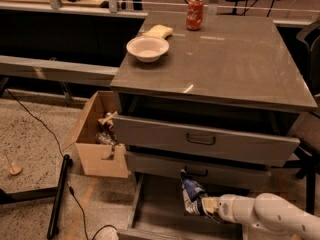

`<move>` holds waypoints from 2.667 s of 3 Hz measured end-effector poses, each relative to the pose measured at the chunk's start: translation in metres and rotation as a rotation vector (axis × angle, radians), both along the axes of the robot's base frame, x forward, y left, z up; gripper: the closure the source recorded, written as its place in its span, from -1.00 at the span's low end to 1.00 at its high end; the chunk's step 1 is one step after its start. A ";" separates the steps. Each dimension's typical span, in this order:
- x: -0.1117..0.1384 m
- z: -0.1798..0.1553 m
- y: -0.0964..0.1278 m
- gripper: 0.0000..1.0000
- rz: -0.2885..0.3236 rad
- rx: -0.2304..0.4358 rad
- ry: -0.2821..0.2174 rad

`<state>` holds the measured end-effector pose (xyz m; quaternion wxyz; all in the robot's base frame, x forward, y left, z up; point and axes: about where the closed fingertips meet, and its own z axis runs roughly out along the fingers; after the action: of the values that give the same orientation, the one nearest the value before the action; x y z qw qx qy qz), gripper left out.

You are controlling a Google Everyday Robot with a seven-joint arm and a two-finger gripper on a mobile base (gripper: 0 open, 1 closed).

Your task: Place blue chip bag into bottom drawer

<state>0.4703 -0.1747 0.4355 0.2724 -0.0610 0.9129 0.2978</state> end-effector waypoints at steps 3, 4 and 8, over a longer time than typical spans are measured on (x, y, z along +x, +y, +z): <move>0.037 -0.151 -0.026 1.00 -0.009 0.018 0.197; 0.047 -0.178 -0.023 0.70 -0.014 0.019 0.210; 0.044 -0.198 -0.028 -0.76 -0.064 0.071 0.224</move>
Offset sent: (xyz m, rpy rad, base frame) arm 0.0336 -0.0340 -0.1743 0.0073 0.2501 0.0045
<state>0.5141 -0.2027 0.2371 0.1802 0.0114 0.9280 0.3260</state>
